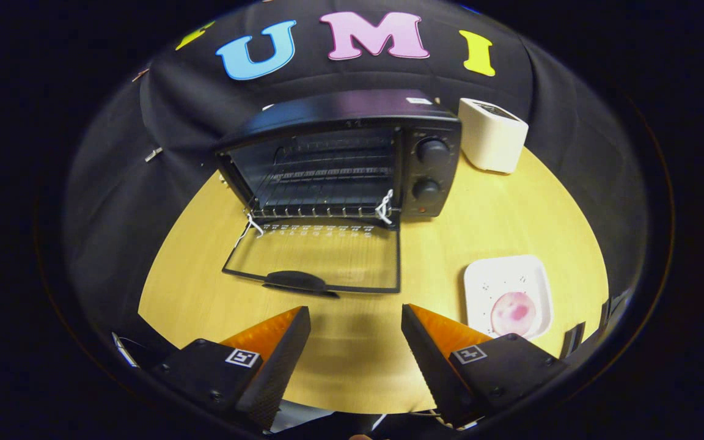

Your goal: Open the toaster oven, put the food inside, and close the toaster oven door.

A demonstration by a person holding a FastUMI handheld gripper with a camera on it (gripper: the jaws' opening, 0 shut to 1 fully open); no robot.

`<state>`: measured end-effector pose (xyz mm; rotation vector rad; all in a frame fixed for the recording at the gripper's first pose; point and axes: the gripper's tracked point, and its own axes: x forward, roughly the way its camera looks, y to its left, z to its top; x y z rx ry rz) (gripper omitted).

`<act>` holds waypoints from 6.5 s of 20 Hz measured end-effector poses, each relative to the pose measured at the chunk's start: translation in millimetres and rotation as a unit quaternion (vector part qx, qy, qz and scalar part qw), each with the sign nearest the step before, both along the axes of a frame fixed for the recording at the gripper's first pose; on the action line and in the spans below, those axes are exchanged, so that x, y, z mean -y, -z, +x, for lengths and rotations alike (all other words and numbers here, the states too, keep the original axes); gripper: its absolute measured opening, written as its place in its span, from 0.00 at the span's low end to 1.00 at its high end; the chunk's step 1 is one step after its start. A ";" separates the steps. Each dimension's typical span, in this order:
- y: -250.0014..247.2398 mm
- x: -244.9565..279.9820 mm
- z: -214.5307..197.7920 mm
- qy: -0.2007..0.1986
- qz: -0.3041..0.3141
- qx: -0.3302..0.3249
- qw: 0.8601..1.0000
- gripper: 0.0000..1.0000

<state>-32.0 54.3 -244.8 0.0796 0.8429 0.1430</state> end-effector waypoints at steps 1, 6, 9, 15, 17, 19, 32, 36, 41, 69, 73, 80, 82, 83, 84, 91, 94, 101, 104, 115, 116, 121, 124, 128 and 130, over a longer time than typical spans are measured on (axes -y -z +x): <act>-7.9 14.5 3.1 0.003 -0.002 0.005 1.000 0.98; -28.9 95.3 18.4 0.034 -0.010 0.021 0.999 0.98; -29.8 142.9 22.4 0.047 -0.014 0.017 0.999 0.98; -11.8 231.1 22.4 0.099 0.000 -0.014 0.995 0.98; 2.2 252.1 19.3 0.107 0.003 -0.030 0.994 0.99; 19.1 268.1 17.3 0.109 0.001 -0.049 0.993 0.99; 93.1 264.7 45.7 0.057 -0.004 -0.111 0.992 0.80; 107.8 261.0 32.4 0.068 0.011 -0.148 0.987 0.60; 106.1 270.5 36.4 0.081 0.011 -0.151 0.985 0.36; 54.1 271.9 -0.1 0.280 0.302 -0.142 0.900 0.05; 34.4 257.4 -11.1 0.306 0.317 -0.120 0.890 0.05; -6.1 200.6 -26.6 0.316 0.353 -0.090 0.876 0.05; -16.7 179.8 -26.7 0.302 0.357 -0.080 0.880 0.05; -21.2 171.1 -27.5 0.298 0.362 -0.078 0.880 0.05; -24.9 162.2 -26.0 0.295 0.367 -0.076 0.879 0.05; -30.7 92.1 -8.7 0.274 0.384 -0.078 0.878 0.05; -31.1 61.7 -0.9 0.264 0.386 -0.085 0.880 0.05; -14.3 9.1 21.3 0.253 0.360 -0.104 0.892 0.05; -7.2 -8.1 39.1 0.243 0.342 -0.098 0.903 0.05; 0.9 -48.9 128.4 0.322 0.369 -0.027 0.871 0.05; 2.8 -50.6 134.6 0.328 0.371 -0.025 0.868 0.05; 14.9 -58.4 157.1 0.376 0.393 -0.016 0.839 0.05; 15.9 -60.9 165.3 0.404 0.407 -0.005 0.819 0.05; 18.8 -49.4 173.1 0.445 0.413 0.010 0.794 0.05; 19.5 -52.9 180.3 0.455 0.429 0.010 0.780 0.05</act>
